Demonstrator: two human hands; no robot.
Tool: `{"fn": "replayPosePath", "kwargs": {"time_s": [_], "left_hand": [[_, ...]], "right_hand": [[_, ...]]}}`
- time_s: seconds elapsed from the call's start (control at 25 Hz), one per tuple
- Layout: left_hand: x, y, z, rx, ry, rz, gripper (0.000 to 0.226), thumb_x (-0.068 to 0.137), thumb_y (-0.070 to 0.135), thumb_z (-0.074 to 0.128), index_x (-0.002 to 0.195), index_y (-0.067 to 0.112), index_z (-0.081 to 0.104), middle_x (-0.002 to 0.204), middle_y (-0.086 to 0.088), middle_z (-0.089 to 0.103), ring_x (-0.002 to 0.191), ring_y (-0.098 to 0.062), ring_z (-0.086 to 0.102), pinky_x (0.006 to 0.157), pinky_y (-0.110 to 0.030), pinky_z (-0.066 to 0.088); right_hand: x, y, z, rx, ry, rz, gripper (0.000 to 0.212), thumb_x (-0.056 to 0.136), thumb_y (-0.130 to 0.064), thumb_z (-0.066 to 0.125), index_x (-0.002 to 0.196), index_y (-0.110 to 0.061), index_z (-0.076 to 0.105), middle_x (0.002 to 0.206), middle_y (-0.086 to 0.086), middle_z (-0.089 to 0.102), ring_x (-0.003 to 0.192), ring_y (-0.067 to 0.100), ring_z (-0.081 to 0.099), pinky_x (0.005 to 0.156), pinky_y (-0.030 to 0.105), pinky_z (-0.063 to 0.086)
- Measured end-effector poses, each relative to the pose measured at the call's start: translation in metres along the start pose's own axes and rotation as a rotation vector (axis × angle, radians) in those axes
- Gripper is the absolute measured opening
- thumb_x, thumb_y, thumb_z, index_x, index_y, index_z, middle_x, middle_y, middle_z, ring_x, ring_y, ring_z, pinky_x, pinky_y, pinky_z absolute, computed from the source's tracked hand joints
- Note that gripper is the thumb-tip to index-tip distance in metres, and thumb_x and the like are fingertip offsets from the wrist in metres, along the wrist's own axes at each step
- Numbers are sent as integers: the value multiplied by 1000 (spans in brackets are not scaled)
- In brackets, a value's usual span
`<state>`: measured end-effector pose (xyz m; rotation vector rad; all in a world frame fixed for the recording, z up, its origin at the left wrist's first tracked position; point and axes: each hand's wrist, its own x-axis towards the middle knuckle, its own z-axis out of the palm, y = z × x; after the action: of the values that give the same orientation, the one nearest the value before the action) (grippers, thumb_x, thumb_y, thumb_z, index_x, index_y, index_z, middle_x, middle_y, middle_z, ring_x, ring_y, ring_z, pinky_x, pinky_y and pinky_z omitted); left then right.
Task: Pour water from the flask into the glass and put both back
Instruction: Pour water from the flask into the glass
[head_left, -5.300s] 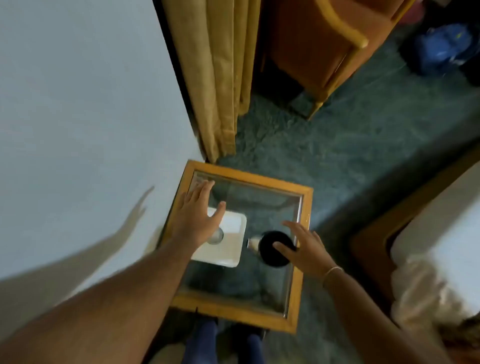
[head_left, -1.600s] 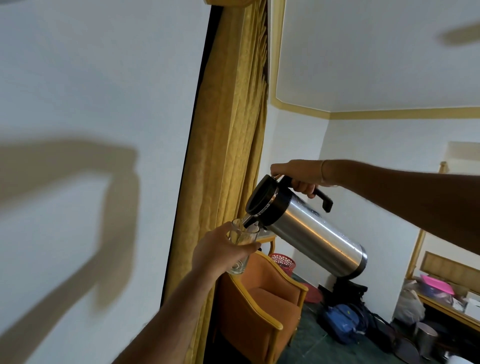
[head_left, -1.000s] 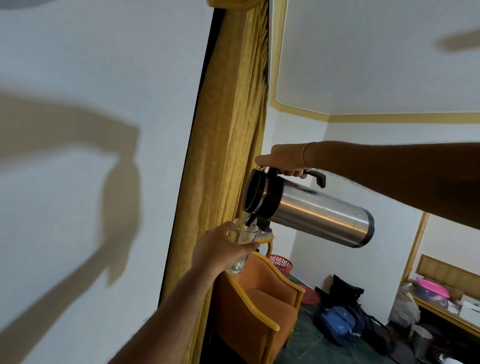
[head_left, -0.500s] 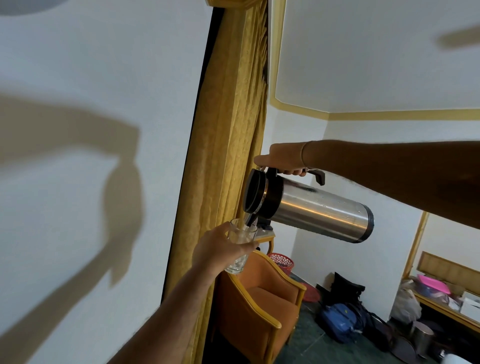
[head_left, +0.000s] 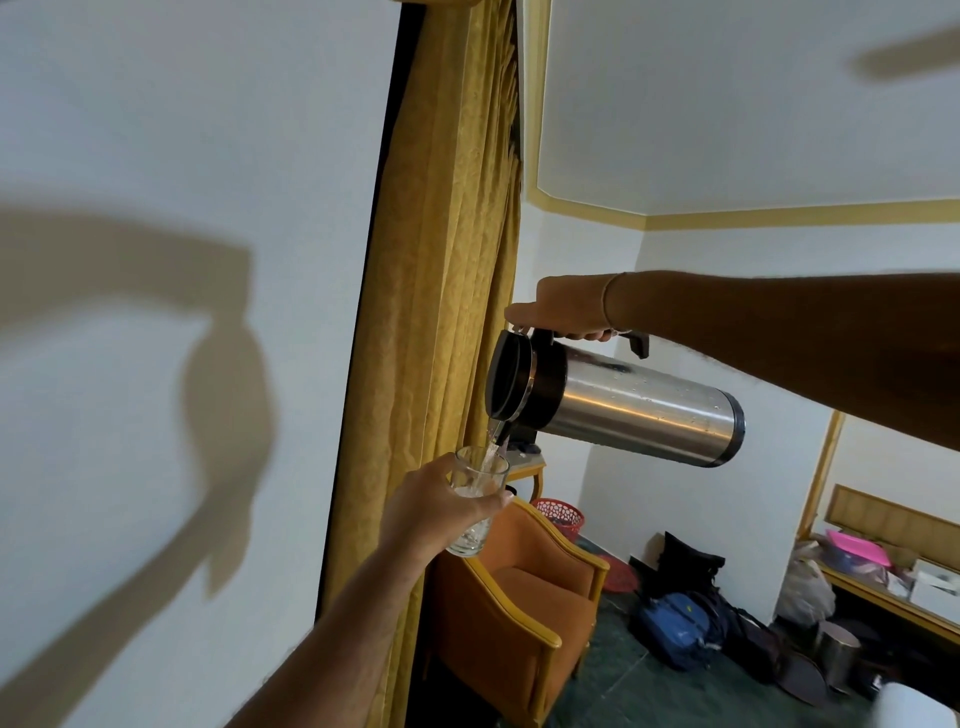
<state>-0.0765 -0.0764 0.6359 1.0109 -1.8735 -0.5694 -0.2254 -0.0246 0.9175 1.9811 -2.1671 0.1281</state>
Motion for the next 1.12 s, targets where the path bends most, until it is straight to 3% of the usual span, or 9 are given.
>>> {"fn": "replayPosePath", "kwargs": {"time_s": [0.12, 0.24, 0.36, 0.48, 0.56, 0.76, 0.92, 1.0, 1.12], "left_hand": [[-2, 4, 1, -32, 15, 8, 50, 61, 91, 73, 94, 54, 64, 84, 27, 70, 76, 7, 68, 57, -19, 53], [-4, 7, 3, -33, 15, 31, 40, 64, 90, 74, 84, 59, 57, 78, 33, 65, 75, 12, 64, 58, -17, 46], [-3, 8, 5, -32, -4, 36, 47, 65, 89, 74, 92, 52, 61, 82, 28, 69, 78, 7, 69, 61, -20, 52], [-3, 7, 8, -31, -16, 46, 60, 70, 81, 79, 115, 42, 70, 96, 21, 77, 86, 1, 72, 72, -27, 62], [-3, 8, 9, -24, -23, 43, 62, 73, 77, 82, 120, 38, 71, 103, 17, 79, 92, -3, 74, 79, -33, 65], [-3, 7, 12, -45, -35, 36, 66, 72, 77, 83, 123, 35, 71, 110, 15, 80, 98, -6, 76, 85, -39, 67], [-6, 4, 12, -90, -17, 21, 63, 67, 80, 83, 116, 42, 71, 102, 21, 79, 92, 1, 75, 75, -26, 62], [-10, 0, 10, -120, -14, 10, 62, 64, 83, 83, 112, 45, 70, 94, 26, 77, 85, 9, 73, 70, -21, 58], [-14, -10, 11, -134, -11, -10, 68, 61, 87, 80, 112, 42, 71, 95, 23, 79, 86, 7, 75, 75, -28, 65]], "right_hand": [[1, 4, -2, -10, 19, 1, 57, 101, -63, 41, 66, -18, 42, 41, -6, 37, 33, 13, 31, 39, 20, 35], [1, 10, -6, -1, 20, 0, 56, 97, -65, 40, 68, -17, 44, 43, -5, 38, 34, 14, 32, 39, 20, 36], [1, 14, -9, 24, 7, 7, 56, 91, -67, 38, 71, -16, 47, 47, -4, 39, 38, 15, 32, 43, 23, 36], [1, 15, -8, 52, -10, 23, 55, 83, -69, 37, 75, -15, 48, 50, -3, 39, 40, 15, 31, 44, 25, 35], [1, 16, -7, 63, -16, 26, 56, 82, -70, 37, 77, -15, 49, 50, -3, 39, 40, 15, 31, 44, 25, 35], [0, 24, 5, 121, -29, 57, 59, 98, -69, 39, 65, -19, 43, 45, -7, 36, 37, 13, 28, 45, 23, 32], [-11, 34, 21, 312, -64, 55, 76, 89, -89, 39, 54, -21, 40, 46, -4, 33, 39, 13, 26, 46, 23, 33], [-21, 45, 37, 475, -92, 43, 83, 85, -94, 35, 46, -23, 49, 47, -5, 32, 41, 13, 24, 47, 23, 33], [-37, 66, 75, 708, -98, 59, 86, 84, -97, 29, 45, -29, 63, 50, -5, 33, 44, 14, 27, 49, 24, 37]]}}
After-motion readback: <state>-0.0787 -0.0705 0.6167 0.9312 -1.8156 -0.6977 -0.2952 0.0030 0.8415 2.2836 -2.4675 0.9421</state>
